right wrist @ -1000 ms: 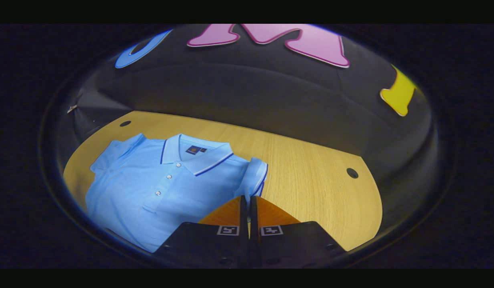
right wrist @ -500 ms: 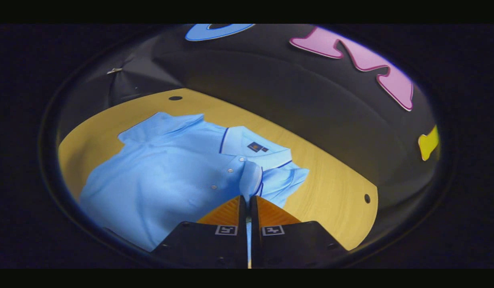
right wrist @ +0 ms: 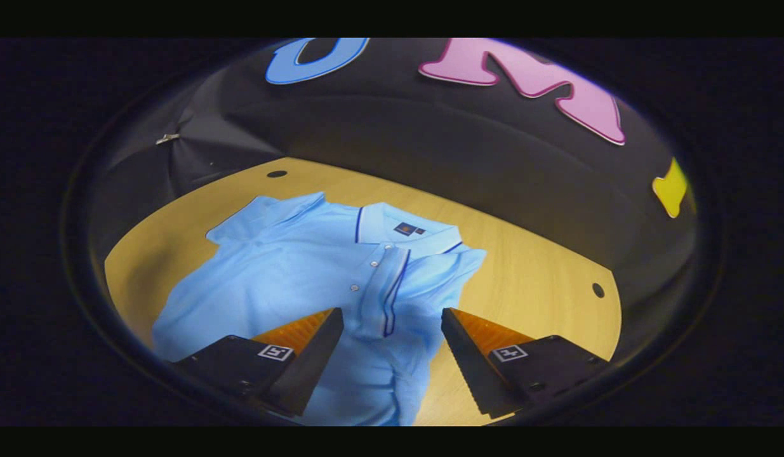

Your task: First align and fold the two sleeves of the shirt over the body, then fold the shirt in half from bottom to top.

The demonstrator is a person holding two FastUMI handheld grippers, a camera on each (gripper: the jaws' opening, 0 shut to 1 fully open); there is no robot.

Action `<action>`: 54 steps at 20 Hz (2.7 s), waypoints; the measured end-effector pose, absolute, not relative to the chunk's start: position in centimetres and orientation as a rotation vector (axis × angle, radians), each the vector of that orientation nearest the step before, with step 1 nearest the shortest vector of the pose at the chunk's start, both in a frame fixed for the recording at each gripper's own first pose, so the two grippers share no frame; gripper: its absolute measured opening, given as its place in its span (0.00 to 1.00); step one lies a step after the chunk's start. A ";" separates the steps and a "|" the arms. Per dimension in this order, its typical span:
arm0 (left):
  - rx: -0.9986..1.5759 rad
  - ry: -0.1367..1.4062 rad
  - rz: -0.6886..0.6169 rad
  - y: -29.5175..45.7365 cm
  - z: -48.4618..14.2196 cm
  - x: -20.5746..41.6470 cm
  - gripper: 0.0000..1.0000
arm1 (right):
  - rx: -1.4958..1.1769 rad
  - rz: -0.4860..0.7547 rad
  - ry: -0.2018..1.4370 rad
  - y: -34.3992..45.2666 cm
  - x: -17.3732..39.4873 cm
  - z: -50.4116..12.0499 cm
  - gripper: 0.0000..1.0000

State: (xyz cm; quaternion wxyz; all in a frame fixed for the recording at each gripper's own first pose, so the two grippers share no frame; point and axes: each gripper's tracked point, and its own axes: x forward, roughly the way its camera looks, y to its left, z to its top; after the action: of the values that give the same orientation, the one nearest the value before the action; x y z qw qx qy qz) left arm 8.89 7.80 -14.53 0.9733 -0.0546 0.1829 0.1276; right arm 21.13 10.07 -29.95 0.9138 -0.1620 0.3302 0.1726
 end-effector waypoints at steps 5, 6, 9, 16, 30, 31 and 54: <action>-0.074 0.416 0.216 9.4 -18.0 14.5 0.97 | -0.245 0.286 0.596 6.4 20.3 -25.2 0.98; -0.070 0.429 0.213 9.8 -18.9 15.6 0.97 | -0.234 0.275 0.581 5.6 20.0 -24.2 0.98; -0.059 0.480 0.207 10.7 -22.3 19.2 0.97 | -0.213 0.252 0.557 3.6 18.9 -22.4 0.97; -0.036 0.614 0.225 12.9 -30.4 26.5 0.97 | -0.204 0.222 0.547 0.0 17.3 -22.1 0.99; 0.049 0.714 0.142 14.6 -35.2 32.8 0.90 | -0.175 0.210 0.615 -1.4 17.9 -25.6 0.99; 0.054 0.721 0.119 14.2 -35.4 33.0 0.93 | -0.171 0.211 0.620 -1.4 18.0 -25.8 0.97; 0.084 0.635 -0.031 4.9 -28.4 33.1 0.06 | -0.131 0.130 0.588 -4.6 18.0 -25.2 0.98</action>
State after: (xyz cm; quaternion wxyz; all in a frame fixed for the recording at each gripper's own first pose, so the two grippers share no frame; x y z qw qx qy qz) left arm 33.08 4.94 -28.38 0.9490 0.0412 0.3123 -0.0152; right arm 17.99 -4.57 -25.21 0.9529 -0.0644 0.2893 0.0642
